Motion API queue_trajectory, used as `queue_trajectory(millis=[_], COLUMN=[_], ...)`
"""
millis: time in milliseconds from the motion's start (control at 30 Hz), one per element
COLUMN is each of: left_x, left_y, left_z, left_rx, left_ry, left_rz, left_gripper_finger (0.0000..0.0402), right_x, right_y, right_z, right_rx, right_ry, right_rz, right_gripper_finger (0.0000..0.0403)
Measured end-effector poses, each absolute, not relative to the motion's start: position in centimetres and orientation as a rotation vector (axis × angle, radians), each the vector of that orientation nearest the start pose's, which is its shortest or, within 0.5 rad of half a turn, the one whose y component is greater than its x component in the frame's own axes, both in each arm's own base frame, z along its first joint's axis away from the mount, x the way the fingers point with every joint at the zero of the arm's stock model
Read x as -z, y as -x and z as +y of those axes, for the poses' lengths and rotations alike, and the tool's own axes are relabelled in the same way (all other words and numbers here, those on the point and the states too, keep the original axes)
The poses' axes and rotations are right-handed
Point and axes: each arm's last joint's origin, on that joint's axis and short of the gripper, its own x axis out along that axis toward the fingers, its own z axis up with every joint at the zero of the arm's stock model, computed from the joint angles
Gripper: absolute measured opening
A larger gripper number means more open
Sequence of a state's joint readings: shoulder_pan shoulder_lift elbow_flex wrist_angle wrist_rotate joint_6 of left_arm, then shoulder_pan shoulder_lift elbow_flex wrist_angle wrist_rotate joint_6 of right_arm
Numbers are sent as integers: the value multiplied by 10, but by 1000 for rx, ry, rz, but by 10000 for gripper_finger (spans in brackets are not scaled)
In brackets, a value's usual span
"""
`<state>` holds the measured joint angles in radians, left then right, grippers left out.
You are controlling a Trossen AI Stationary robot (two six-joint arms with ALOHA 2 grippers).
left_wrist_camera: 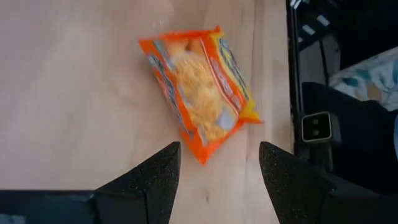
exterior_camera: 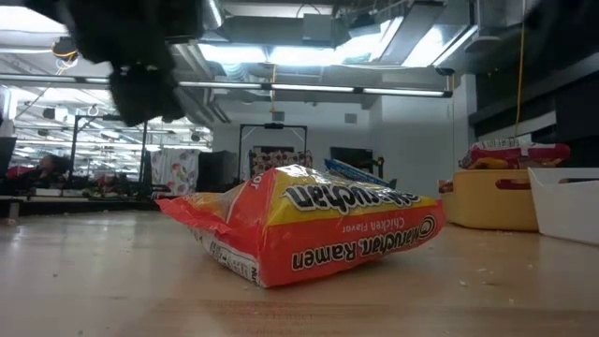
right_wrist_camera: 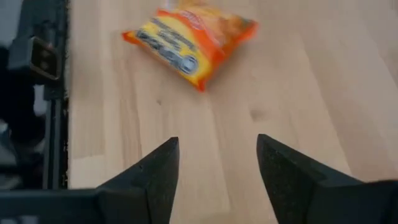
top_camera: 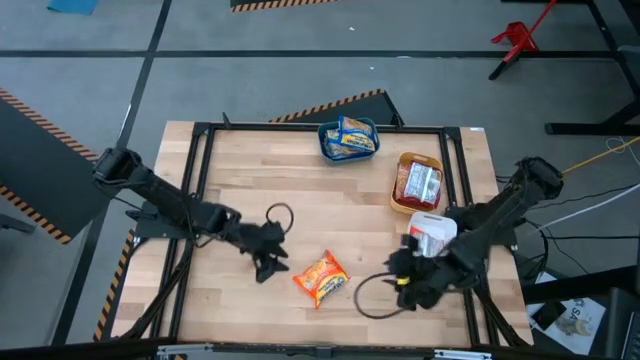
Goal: Sort Maruchan noodles
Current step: Put the orange noodle pack into the white bin
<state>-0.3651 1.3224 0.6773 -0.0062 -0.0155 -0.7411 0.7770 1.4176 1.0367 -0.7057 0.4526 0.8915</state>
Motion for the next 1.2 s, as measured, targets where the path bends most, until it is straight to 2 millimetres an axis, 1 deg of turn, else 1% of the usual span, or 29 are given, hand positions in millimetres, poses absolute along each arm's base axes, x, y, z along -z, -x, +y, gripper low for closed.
queue_trajectory(millis=[133, 300, 433, 567, 667, 867, 1000, 1200], left_x=[-189, -176, -165, -150, -139, -120, -114, -109], left_y=[-242, -243, -246, -250, -255, -266, -272, -280], left_z=[-116, -135, -146, -150, -150, -147, -144, -140], left_rx=[24, -11, -13, -37, -59, -83, -94, -64], left_ry=[596, 625, 629, 633, 630, 642, 650, 671], left_rz=[759, 743, 730, 757, 763, 748, 735, 709], left_gripper_finger=[212, 212, 212, 212, 212, 212, 212, 212], right_x=[-233, -208, -189, -173, -163, -143, -133, -120], right_y=[-232, -264, -284, -300, -304, -307, -315, -326], right_z=[182, 173, 166, 163, 165, 166, 162, 157], right_rx=[-21, -46, -100, -144, -159, -125, -77, -74], right_ry=[-85, -51, -58, -57, -39, 28, 34, 3], right_rz=[932, 966, 1000, 992, 1005, 1033, 1005, 990], right_gripper_finger=[225, 274, 304, 319, 321, 320, 319, 319])
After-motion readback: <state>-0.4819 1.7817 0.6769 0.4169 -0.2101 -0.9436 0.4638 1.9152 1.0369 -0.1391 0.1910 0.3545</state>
